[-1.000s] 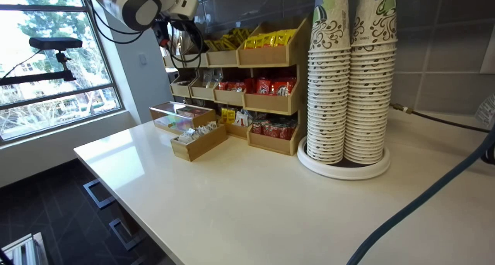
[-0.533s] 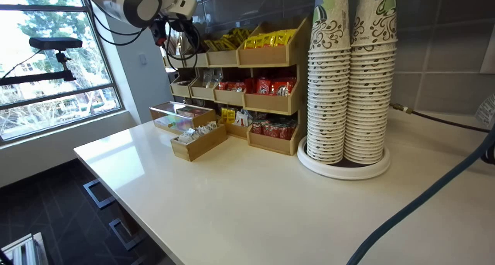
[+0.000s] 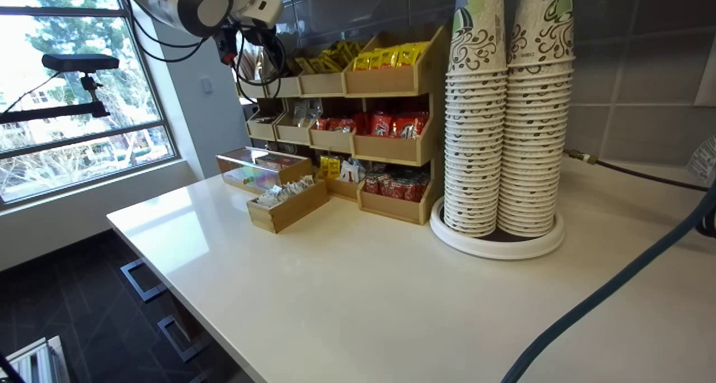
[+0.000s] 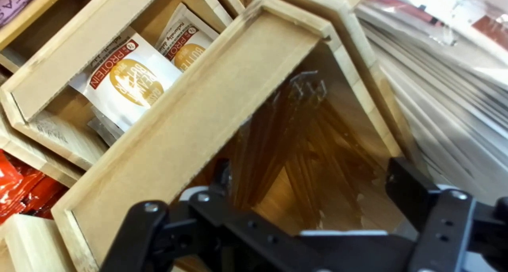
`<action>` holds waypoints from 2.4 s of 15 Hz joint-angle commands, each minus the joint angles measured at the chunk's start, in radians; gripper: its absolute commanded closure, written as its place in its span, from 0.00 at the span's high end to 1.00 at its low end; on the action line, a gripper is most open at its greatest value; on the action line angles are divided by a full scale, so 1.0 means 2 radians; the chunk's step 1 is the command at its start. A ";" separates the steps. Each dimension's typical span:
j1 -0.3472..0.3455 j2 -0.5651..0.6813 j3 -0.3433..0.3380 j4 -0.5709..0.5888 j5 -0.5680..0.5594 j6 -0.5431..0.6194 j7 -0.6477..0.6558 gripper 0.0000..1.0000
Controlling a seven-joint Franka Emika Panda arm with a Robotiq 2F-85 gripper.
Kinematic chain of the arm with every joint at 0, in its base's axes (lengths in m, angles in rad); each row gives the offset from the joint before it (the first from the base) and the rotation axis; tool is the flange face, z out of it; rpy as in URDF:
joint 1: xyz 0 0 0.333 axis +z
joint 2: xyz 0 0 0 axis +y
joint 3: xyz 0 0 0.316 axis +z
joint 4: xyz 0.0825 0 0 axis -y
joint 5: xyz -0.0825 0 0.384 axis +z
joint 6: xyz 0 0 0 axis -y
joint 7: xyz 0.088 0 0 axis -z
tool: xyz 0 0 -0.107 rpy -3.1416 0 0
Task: Remove a brown stick from the second top compartment from the left and put it on the counter
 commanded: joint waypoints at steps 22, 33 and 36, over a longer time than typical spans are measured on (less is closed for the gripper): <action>-0.038 0.047 0.028 0.059 0.027 -0.017 0.018 0.79; -0.040 0.055 0.029 0.065 0.029 -0.017 0.020 0.56; -0.041 0.055 0.029 0.066 0.030 -0.017 0.020 0.44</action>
